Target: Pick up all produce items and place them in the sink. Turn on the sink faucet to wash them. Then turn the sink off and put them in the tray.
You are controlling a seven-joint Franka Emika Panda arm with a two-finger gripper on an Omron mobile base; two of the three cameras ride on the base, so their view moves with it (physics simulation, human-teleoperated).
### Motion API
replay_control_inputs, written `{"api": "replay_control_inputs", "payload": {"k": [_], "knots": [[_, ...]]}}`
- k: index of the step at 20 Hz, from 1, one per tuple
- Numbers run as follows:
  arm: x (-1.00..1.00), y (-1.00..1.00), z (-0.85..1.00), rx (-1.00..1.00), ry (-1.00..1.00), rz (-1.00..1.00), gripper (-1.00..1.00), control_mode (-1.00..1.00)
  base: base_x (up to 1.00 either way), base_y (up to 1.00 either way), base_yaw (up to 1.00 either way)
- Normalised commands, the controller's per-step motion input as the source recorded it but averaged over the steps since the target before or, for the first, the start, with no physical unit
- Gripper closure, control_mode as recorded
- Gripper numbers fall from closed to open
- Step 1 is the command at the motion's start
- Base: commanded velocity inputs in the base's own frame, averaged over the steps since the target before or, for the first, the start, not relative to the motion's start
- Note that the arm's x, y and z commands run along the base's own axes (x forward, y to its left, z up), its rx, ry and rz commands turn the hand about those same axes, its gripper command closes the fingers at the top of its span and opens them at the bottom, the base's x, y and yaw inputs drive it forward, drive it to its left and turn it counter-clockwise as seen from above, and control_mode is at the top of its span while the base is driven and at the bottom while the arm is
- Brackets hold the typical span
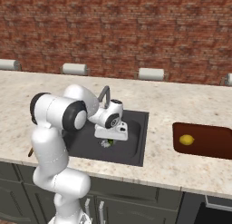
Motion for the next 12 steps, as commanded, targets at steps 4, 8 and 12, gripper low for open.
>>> {"api": "replay_control_inputs", "payload": {"k": [4,8,12], "knots": [[-0.1,-0.3,1.0,0.0,0.0,-0.02,1.0,-1.0,0.0,0.0,0.0],[-0.01,-0.34,1.0,0.0,0.0,-0.05,1.0,-1.0,0.0,0.0,0.0],[0.0,-0.47,1.0,0.0,-0.01,-0.04,1.0,-1.0,0.0,0.0,0.0]]}}
